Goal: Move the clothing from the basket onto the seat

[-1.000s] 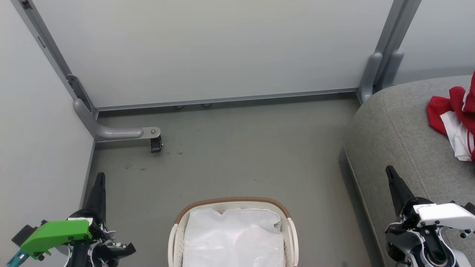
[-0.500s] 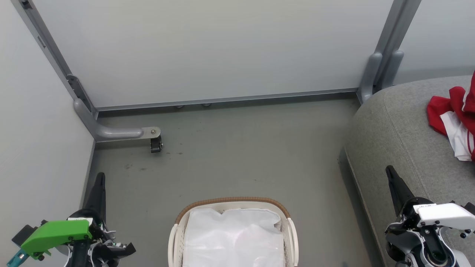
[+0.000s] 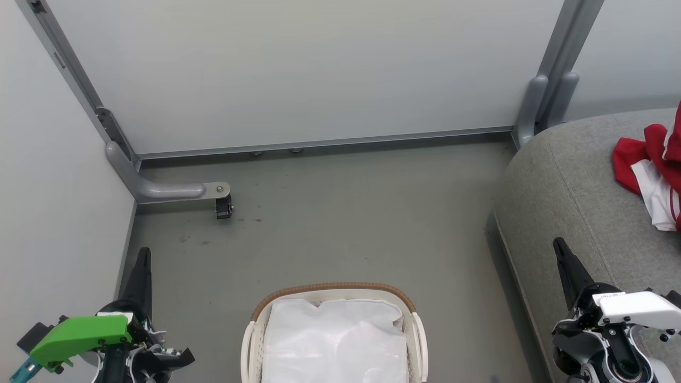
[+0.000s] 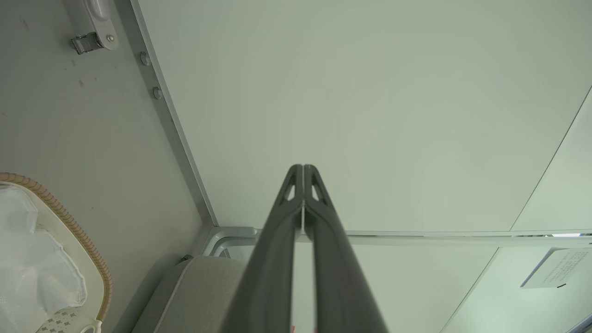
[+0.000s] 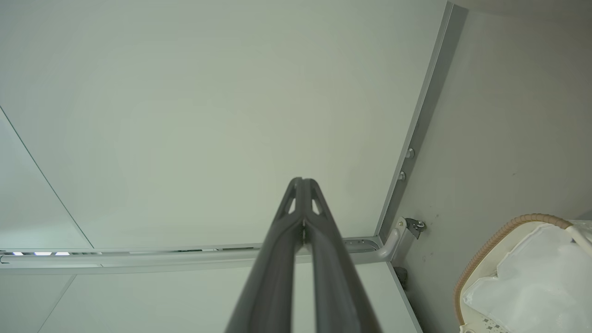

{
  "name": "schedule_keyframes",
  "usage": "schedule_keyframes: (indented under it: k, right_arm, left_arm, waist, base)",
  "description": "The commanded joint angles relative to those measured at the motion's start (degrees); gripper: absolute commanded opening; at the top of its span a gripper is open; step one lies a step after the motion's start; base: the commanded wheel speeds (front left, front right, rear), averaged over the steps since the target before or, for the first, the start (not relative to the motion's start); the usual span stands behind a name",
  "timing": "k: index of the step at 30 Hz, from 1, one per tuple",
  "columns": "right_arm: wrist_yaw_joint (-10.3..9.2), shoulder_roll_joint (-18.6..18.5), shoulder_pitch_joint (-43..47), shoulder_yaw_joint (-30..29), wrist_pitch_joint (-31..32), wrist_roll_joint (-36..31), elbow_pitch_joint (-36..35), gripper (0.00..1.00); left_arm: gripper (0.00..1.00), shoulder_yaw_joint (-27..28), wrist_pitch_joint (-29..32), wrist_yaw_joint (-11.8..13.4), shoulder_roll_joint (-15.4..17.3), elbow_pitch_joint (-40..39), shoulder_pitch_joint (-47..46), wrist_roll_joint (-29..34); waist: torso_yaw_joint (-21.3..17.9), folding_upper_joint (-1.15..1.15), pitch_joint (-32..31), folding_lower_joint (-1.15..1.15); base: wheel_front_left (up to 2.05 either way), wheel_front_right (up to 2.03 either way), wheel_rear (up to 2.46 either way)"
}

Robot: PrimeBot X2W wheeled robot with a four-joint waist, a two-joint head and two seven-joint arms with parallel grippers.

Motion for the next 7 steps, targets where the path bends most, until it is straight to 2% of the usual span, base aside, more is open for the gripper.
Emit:
schedule_keyframes:
  k: [1, 7]
  right_arm:
    - [0.0, -0.16, -0.15, -0.12, 0.18, 0.2, -0.17, 0.0]
    - [0.0, -0.16, -0.15, -0.12, 0.18, 0.2, -0.17, 0.0]
  left_arm:
    - [0.0, 0.14, 0.16, -0.25, 0.38, -0.11, -0.69, -0.2]
    - [0.0, 0.14, 0.16, -0.25, 0.38, -0.1, -0.69, -0.2]
  waist:
    - [0.0, 0.0, 0.0, 0.0]
    - [0.0, 0.0, 0.0, 0.0]
  base:
    - [0.0, 0.0, 0.0]
    - [0.0, 0.0, 0.0]
